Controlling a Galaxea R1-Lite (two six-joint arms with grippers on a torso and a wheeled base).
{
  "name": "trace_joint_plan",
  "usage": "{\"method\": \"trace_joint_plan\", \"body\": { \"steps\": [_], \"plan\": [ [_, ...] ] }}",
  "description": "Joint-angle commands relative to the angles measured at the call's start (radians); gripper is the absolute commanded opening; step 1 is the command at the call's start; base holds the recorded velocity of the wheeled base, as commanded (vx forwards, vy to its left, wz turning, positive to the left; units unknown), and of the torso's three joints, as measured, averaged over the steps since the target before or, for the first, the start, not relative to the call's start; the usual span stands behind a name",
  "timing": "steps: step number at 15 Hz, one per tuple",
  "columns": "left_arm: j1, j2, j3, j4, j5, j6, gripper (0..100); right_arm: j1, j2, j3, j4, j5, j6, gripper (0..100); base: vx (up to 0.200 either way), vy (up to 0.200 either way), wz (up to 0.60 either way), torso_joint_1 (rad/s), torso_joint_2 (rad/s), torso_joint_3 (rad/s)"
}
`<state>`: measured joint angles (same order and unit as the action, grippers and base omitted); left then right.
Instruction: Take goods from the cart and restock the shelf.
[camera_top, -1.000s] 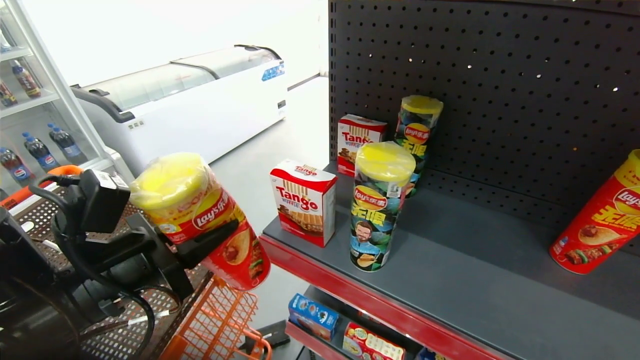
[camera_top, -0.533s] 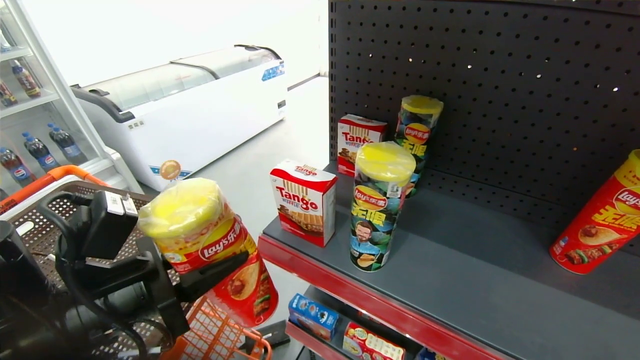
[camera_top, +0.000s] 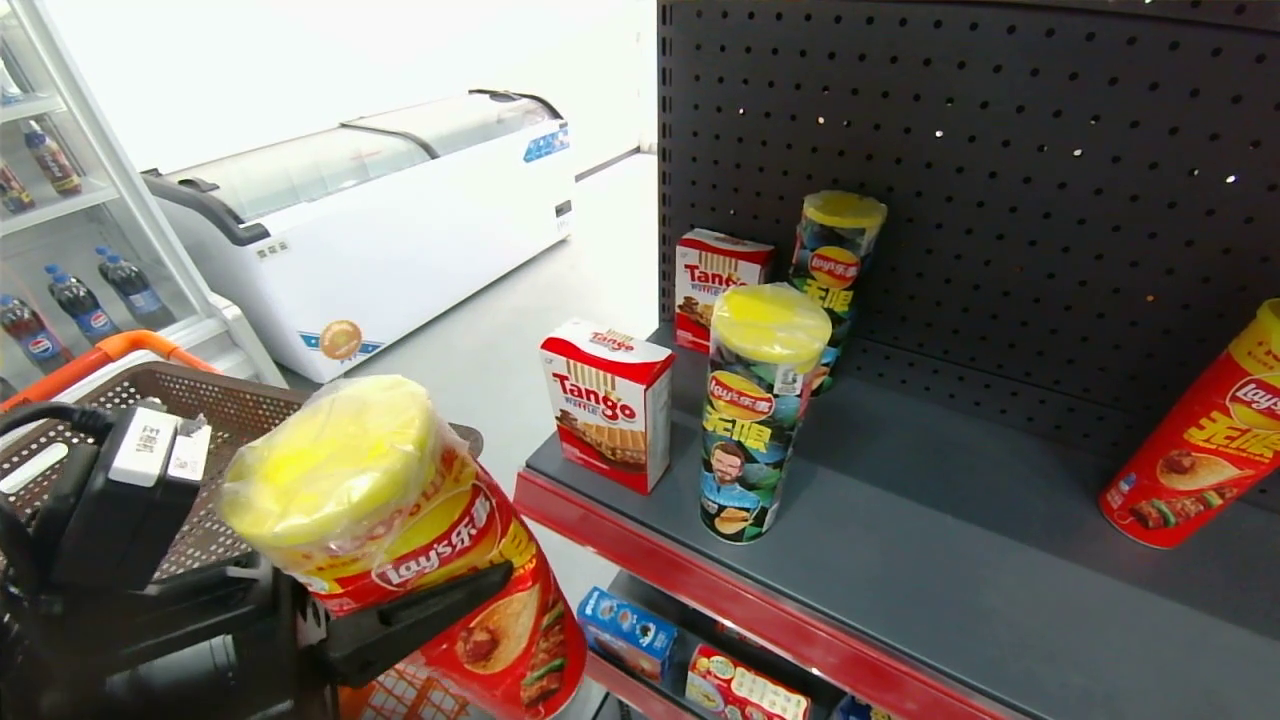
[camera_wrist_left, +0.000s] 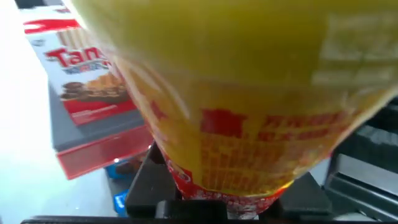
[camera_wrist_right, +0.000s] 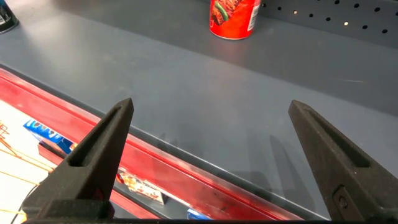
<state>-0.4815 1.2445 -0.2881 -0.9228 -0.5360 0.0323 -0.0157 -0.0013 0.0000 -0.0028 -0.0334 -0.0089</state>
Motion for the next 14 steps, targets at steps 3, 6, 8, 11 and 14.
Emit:
{"method": "trace_joint_plan", "body": {
  "steps": [3,6,8,11,14],
  "plan": [
    [-0.062,-0.04,0.0,0.068,-0.029,0.001,0,0.0,0.001,0.0,0.0,0.0,0.0,100,0.0,0.0,0.0,0.0,0.0,0.0],
    [-0.095,-0.062,0.0,0.119,-0.03,0.003,0,0.0,0.001,0.0,0.0,0.0,0.0,100,0.0,0.0,-0.4,0.002,0.0,0.002],
    [-0.101,-0.062,0.0,0.119,-0.032,0.003,0,0.0,0.001,0.0,0.0,0.0,0.0,100,0.0,0.0,-0.6,-0.002,0.0,0.002],
    [-0.135,-0.062,0.001,0.119,-0.032,0.003,0,0.0,0.001,0.0,0.0,0.0,-0.002,100,0.0,0.0,-0.6,0.007,0.0,0.004],
    [-0.135,-0.059,-0.003,0.119,-0.03,0.003,0,0.0,0.001,0.0,0.0,0.0,0.0,100,0.0,0.0,-0.6,0.004,0.0,0.006]
  ]
}}
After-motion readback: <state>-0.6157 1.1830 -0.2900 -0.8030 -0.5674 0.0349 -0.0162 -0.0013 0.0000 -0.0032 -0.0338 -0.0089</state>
